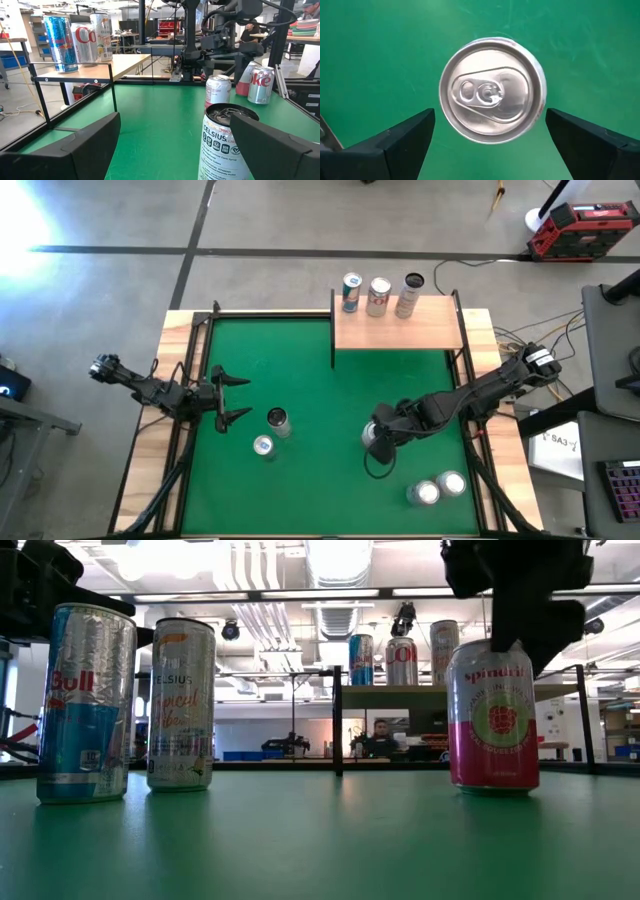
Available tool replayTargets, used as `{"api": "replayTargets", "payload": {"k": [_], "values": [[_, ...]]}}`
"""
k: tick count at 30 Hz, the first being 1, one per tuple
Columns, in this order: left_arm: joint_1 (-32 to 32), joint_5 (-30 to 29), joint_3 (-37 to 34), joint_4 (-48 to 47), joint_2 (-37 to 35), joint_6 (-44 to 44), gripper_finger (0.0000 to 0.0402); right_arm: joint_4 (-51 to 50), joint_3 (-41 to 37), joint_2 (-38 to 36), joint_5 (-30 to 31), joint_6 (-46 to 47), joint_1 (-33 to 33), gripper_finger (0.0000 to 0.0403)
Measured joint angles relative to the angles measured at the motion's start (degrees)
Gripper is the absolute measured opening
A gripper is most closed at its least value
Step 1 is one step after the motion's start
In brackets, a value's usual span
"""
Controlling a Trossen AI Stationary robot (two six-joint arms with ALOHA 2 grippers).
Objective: Place canned beverage on shelf
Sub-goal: Put the top pink-white soda can on the shelf
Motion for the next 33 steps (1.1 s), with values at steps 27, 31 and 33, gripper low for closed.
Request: {"api": "replayTargets", "payload": {"k": [27,31,33], "values": [[0.00,0.00,0.00,0.00,0.02,0.00,0.0361,-0.55,4.66,3.73,6.36,55.89,2.75,0.0370],[0.00,0.00,0.00,0.00,0.02,0.00,0.0361,-0.48,4.66,5.80,6.66,62.34,2.18,0.0370],[0.00,0.00,0.00,0.00,0.02,0.00,0.0361,-0.59,4.66,6.62,6.68,66.22,1.72,0.0370]]}}
